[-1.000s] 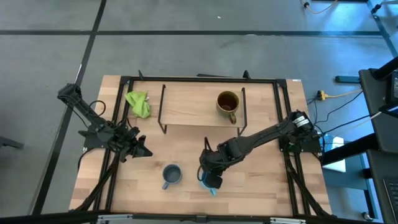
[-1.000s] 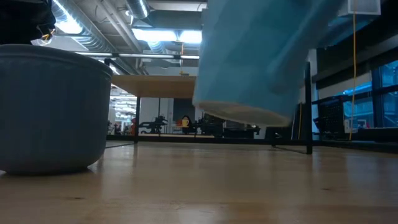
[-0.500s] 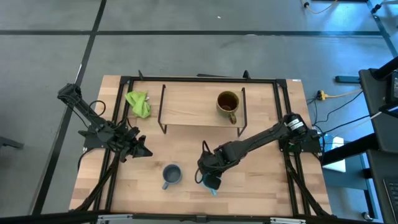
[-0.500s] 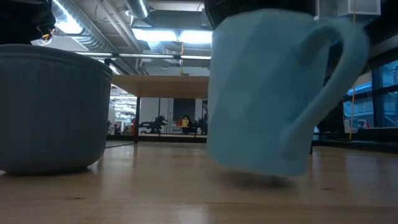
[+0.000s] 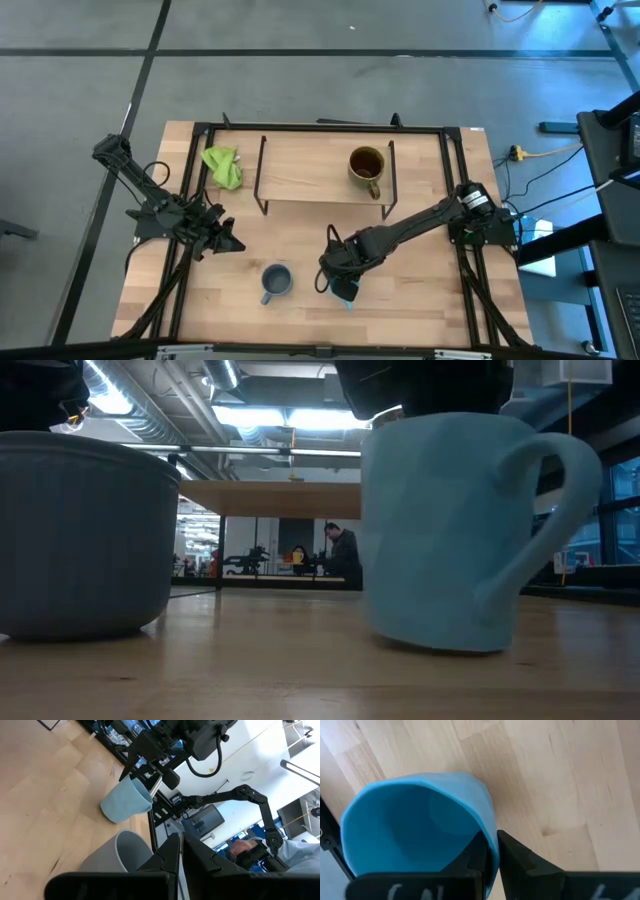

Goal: Stack small to large cups/mugs on shelf
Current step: Put the blue mug on the shelf

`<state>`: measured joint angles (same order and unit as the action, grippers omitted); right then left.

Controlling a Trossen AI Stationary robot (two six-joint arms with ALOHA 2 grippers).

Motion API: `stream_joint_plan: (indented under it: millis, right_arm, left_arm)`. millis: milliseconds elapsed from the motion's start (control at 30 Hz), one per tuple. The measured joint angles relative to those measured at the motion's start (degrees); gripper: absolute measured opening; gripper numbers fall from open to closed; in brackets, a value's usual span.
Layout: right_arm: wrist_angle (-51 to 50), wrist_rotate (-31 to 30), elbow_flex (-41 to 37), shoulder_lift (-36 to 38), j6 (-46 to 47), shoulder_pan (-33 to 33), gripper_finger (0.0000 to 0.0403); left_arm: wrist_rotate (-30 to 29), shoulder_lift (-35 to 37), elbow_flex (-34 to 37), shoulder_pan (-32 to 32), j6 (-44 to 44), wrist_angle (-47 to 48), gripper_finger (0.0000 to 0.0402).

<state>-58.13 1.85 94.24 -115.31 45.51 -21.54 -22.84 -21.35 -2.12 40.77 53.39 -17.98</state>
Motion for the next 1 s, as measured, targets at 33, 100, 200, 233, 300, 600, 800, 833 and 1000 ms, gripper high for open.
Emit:
stream_joint_plan:
  millis: [33, 100, 200, 233, 300, 600, 800, 833, 1000]
  right_arm:
    - [0.1, -0.2, 0.0, 0.0, 0.4, 0.0, 0.0036]
    - [0.1, -0.4, 0.0, 0.0, 0.6, 0.0, 0.0036]
    - [0.1, -0.3, 0.0, 0.0, 0.6, 0.0, 0.0036]
    - [0.1, -0.3, 0.0, 0.0, 0.7, 0.0, 0.0036]
    - [0.1, -0.3, 0.0, 0.0, 0.7, 0.0, 0.0036]
    - [0.0, -0.3, 0.0, 0.0, 0.8, 0.0, 0.0036]
    - [0.0, -0.3, 0.0, 0.0, 0.9, 0.0, 0.0047]
    - [0.0, -0.3, 0.0, 0.0, 1.0, 0.0, 0.0053]
    - [0.1, -0.2, 0.1, 0.1, 1.6, 0.0, 0.0086]
  left_arm:
    - [0.0, 0.0, 0.0, 0.0, 0.0, 0.0, 0.0014]
    - [0.0, 0.0, 0.0, 0.0, 0.0, 0.0, 0.0014]
    - [0.0, 0.0, 0.0, 0.0, -0.7, 0.0, 0.0014]
    - [0.0, 0.0, 0.0, 0.0, -1.0, 0.0, 0.0014]
    - [0.0, 0.0, 0.0, 0.0, -1.1, 0.0, 0.0014]
    - [0.0, 0.0, 0.0, 0.0, -1.3, 0.0, 0.0014]
    - [0.0, 0.0, 0.0, 0.0, -1.4, 0.0, 0.0014]
    - [0.0, 0.0, 0.0, 0.0, -1.4, 0.0, 0.0014]
    - [0.0, 0.0, 0.0, 0.0, -1.4, 0.0, 0.0014]
